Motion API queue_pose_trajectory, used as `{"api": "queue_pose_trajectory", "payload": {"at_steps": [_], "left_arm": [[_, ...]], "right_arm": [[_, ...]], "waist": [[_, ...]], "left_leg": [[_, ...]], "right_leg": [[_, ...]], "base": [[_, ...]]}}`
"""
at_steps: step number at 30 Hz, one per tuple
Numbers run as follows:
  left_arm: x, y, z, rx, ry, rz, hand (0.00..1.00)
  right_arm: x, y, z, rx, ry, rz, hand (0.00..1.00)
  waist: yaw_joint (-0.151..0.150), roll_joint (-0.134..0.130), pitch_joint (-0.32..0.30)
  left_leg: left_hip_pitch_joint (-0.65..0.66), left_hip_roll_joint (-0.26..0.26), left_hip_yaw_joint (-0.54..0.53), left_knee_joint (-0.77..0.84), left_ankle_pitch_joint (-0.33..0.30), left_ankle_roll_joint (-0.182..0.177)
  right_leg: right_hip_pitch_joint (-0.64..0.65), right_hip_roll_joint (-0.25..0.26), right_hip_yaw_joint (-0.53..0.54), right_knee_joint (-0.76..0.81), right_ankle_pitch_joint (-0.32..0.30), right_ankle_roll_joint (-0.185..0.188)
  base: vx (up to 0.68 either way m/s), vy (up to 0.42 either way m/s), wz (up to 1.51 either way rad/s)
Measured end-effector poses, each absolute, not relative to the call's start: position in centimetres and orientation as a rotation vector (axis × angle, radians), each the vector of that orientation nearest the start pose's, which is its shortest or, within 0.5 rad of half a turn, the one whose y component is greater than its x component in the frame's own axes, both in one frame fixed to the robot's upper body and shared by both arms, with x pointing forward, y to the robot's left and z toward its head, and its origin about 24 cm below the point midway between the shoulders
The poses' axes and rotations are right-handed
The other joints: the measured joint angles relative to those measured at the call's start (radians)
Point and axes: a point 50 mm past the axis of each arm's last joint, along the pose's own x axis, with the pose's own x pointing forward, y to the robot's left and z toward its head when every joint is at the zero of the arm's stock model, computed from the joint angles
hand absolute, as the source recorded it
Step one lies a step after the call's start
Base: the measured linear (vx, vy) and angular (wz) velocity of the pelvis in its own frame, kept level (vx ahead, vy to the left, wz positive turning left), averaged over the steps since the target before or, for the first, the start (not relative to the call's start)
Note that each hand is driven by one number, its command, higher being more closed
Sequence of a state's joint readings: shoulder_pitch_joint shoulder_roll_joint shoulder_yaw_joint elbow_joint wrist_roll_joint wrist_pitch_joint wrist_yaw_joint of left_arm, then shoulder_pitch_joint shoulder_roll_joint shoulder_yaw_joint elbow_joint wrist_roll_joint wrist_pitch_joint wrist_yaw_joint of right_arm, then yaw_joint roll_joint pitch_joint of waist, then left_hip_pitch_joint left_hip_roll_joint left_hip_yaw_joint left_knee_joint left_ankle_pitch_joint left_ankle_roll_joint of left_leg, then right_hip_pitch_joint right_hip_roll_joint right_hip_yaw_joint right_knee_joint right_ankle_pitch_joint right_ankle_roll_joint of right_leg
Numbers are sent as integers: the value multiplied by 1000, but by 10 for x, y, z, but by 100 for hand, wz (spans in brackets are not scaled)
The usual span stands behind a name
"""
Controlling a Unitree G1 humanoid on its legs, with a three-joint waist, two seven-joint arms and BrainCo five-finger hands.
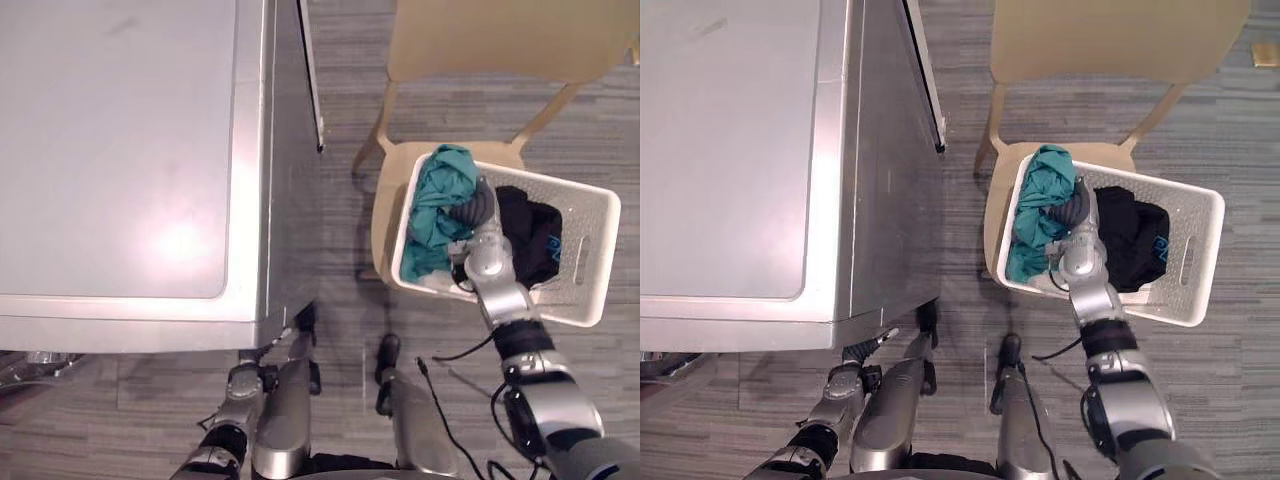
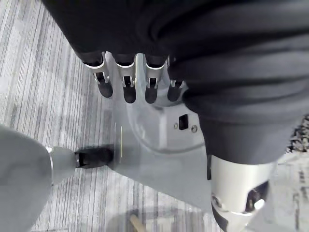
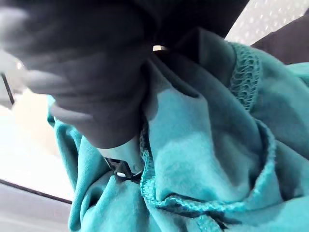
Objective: Pick up the laundry basket with both hands and put the clothes into the washing machine.
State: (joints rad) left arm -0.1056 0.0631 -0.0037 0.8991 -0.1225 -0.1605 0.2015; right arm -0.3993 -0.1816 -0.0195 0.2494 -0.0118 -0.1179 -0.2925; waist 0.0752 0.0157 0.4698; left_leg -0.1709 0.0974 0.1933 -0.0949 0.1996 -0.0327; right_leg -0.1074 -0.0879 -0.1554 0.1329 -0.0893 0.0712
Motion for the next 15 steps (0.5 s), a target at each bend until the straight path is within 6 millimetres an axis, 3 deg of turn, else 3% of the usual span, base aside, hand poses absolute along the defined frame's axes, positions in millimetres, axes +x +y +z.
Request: {"api": "queue_pose_trajectory", "payload": {"at_steps": [4, 9, 14, 15], "left_arm": [[184, 183, -118, 28, 696, 264, 0], [155, 196, -129, 42, 765, 292, 0], [148, 204, -130, 60, 774, 294, 0], [148, 206, -130, 56, 773, 295, 0]], "right_arm": [[287, -162, 102, 131, -327, -169, 100], [256, -148, 109, 267, -415, -59, 100], [251, -142, 114, 343, -454, 20, 100], [250, -142, 114, 345, -455, 19, 100]], "waist": [[-7, -36, -74], [-10, -66, -164], [-23, -74, -172], [-33, -68, -173]], "left_leg": [[42, -11, -7, -1, -16, -2], [102, -26, -2, -9, -32, -5], [106, -44, -68, -4, -42, -9], [85, -45, -126, -2, -23, 15]], "right_leg": [[59, -6, -10, -26, -5, 1], [114, -22, -6, -33, -26, 10], [73, -49, -5, 148, -88, 13], [48, -46, 32, 223, -92, 18]], "base": [[76, 1, 9], [19, 8, 2], [-27, 12, 37], [-72, 15, 101]]}}
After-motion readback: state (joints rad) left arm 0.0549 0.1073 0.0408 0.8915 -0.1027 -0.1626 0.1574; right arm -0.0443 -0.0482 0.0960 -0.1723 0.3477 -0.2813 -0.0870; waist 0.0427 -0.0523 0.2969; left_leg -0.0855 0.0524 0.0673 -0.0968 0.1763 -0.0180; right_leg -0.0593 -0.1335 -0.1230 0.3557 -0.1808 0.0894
